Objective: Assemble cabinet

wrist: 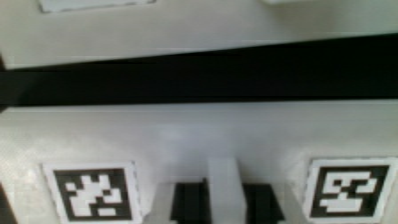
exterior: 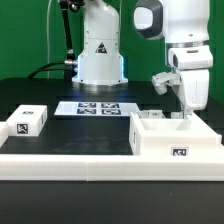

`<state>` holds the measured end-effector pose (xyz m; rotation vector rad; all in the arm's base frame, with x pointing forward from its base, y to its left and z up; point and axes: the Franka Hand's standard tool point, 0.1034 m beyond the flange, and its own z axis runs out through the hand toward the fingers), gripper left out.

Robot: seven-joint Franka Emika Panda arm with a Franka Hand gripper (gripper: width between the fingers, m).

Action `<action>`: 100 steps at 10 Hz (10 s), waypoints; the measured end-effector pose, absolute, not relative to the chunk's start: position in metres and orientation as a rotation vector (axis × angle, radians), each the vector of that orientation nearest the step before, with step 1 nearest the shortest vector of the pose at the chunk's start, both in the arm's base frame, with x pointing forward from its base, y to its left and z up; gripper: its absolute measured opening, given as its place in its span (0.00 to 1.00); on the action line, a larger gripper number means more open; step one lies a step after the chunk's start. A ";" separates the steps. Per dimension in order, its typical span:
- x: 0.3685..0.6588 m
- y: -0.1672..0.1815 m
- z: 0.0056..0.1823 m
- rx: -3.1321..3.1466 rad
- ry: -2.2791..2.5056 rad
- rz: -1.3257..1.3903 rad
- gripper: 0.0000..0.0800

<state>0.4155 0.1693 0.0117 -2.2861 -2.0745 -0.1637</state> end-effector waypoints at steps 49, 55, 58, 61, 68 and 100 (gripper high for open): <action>0.491 0.117 0.054 -2.306 -2.139 -0.120 0.09; 0.506 0.115 0.055 -2.294 -2.153 -0.110 0.09; 0.506 0.115 0.055 -2.294 -2.153 -0.110 0.09; 0.521 0.114 0.056 -2.297 -2.144 -0.089 0.09; 0.565 0.111 0.057 -2.304 -2.140 -0.101 0.09; 0.475 0.100 0.082 -2.366 -2.061 0.074 1.00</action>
Offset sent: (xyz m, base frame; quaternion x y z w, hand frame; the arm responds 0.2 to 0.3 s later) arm 0.0023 -0.0240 0.0413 0.0087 -0.0347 -0.0283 0.9990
